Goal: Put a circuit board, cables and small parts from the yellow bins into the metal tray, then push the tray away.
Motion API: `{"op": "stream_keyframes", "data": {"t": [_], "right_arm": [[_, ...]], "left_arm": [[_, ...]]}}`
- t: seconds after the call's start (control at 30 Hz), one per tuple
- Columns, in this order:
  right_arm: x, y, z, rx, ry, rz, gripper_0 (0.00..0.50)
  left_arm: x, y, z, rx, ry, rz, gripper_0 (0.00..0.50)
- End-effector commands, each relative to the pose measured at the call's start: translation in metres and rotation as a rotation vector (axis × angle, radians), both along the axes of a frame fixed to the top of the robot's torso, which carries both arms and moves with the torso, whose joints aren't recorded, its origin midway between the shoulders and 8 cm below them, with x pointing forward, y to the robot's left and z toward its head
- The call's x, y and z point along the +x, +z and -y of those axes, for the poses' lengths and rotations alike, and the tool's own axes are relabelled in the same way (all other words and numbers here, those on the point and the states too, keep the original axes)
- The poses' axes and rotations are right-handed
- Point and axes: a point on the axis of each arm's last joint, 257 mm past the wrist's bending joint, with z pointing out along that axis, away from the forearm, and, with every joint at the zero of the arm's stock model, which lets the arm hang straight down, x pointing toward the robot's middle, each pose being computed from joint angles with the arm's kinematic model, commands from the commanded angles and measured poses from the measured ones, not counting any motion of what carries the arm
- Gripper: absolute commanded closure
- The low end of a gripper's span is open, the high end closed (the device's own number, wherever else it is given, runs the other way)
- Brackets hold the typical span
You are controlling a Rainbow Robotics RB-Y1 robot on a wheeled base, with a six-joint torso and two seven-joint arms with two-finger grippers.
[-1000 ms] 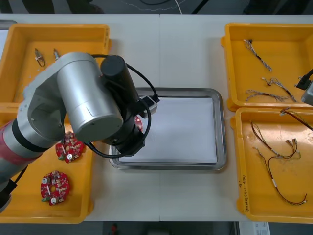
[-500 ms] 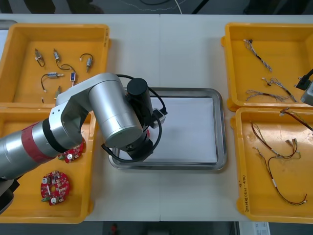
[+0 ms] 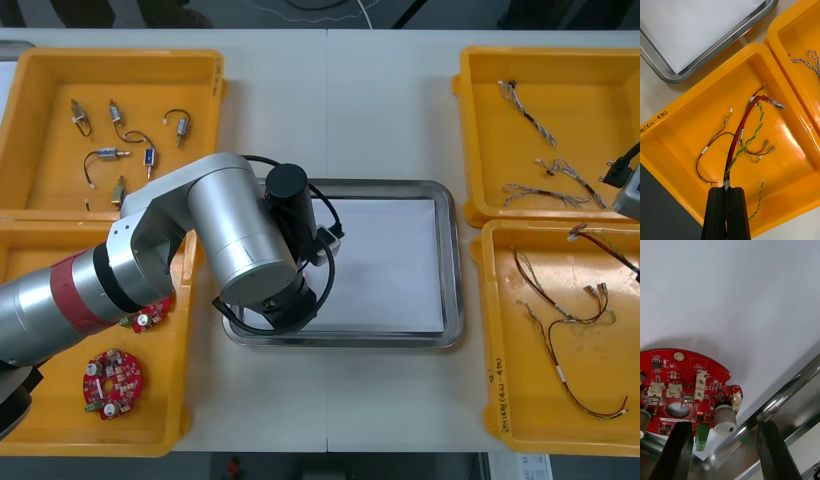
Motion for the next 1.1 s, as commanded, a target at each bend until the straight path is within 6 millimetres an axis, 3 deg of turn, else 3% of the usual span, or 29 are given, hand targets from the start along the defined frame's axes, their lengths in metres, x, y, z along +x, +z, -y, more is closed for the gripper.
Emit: {"op": "stream_keyframes", "data": {"t": [0.03,0.33,0.63,0.73,0.9,1.1], "right_arm": [[0.001,0.009,0.003,-0.058,0.049,0.02,0.5],[0.002,0.011,0.004,-0.063,0.048,0.027,0.5],[0.003,0.015,0.0,-0.07,0.07,0.043,0.5],[0.0,0.015,-0.015,-0.077,0.128,0.043,0.5],[0.002,0.022,-0.045,-0.101,0.241,0.059,0.5],[0.007,0.023,-0.079,-0.143,0.365,0.06,0.5]], "left_arm": [[0.001,0.016,0.026,-0.073,0.074,0.017,0.0],[0.015,0.049,0.027,-0.127,0.127,0.067,0.0],[0.03,0.109,-0.011,-0.142,0.247,0.118,0.0],[0.031,0.127,-0.031,-0.133,0.287,0.129,0.0],[0.051,0.166,-0.053,-0.218,0.359,0.188,0.0],[0.071,0.19,-0.095,-0.247,0.471,0.229,0.0]]}}
